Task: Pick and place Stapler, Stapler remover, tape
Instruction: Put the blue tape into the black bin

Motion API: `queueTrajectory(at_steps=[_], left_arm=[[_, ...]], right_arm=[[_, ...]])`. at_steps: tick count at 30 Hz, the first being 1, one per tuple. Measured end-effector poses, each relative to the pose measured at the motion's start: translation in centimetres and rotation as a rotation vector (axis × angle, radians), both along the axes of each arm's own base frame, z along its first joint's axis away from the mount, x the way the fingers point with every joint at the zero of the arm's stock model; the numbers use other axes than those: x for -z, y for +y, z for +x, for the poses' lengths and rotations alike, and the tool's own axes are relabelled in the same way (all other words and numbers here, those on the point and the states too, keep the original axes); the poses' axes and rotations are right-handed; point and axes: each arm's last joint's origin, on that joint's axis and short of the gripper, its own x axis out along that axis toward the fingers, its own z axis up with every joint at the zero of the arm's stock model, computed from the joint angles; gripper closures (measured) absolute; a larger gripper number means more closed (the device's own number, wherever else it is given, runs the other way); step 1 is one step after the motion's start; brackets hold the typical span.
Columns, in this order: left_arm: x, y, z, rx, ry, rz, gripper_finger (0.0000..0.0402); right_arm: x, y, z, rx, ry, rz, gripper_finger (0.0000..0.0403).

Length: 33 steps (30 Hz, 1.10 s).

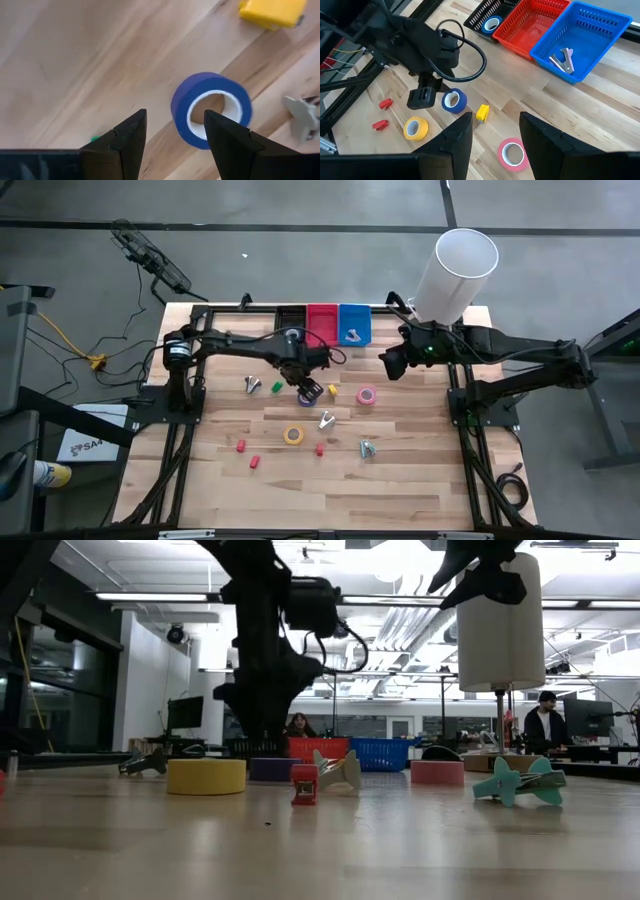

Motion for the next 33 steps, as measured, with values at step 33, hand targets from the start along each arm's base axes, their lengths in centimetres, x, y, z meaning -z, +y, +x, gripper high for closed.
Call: queueTrajectory(at_steps=[33], left_arm=[[3.6, -0.1, -0.1, -0.015, 0.013, -0.040, 0.0279]], right_arm=[[0.0, -0.1, 0.0, 0.020, 0.003, -0.021, 0.0249]])
